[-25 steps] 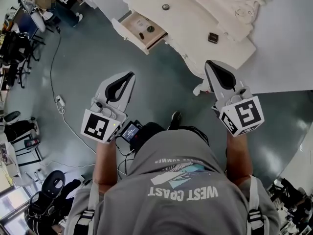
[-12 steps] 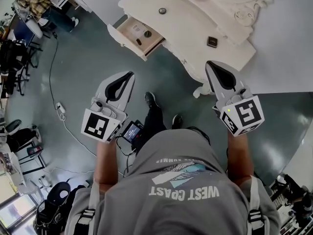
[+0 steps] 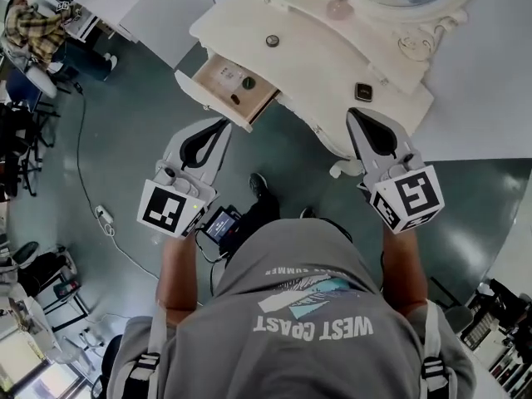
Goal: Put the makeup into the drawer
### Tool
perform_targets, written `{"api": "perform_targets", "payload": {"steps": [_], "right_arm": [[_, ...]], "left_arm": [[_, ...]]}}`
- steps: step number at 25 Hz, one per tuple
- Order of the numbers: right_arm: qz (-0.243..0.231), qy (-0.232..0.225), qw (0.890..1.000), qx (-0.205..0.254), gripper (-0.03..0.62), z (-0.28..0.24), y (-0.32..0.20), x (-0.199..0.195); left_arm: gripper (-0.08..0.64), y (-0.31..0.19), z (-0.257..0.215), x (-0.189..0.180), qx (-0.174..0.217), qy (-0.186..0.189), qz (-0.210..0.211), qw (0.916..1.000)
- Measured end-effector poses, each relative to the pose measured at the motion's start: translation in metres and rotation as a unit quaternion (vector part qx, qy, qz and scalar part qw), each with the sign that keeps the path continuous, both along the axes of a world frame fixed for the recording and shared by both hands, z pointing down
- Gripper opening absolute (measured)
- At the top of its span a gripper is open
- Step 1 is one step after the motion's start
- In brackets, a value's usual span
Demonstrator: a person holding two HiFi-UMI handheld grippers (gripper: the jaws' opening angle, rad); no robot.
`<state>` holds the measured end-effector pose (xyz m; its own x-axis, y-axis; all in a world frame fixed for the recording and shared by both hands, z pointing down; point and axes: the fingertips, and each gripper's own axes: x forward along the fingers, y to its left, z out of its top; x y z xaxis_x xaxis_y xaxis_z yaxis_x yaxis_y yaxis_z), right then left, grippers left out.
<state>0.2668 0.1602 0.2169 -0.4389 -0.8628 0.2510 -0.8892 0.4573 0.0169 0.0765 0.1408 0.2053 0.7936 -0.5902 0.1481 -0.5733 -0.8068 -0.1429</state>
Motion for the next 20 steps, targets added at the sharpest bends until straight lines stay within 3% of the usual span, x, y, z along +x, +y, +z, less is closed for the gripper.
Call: {"api": "perform_targets", "payload": {"steps": [12,20], "right_arm": [[0.043,0.014,0.999,0.006,0.002,0.001,-0.088,-0.06],[0.032,0.022,0.999,-0.003,0.002,0.015,-0.126,-0.08]], "left_arm": [[0.001,-0.095,-0.005,-0.057,0.01,0.006,0.049,0.9987],[0.002,-0.123,0.004,-0.09,0.004,0.007,0.025,0.9997]]}}
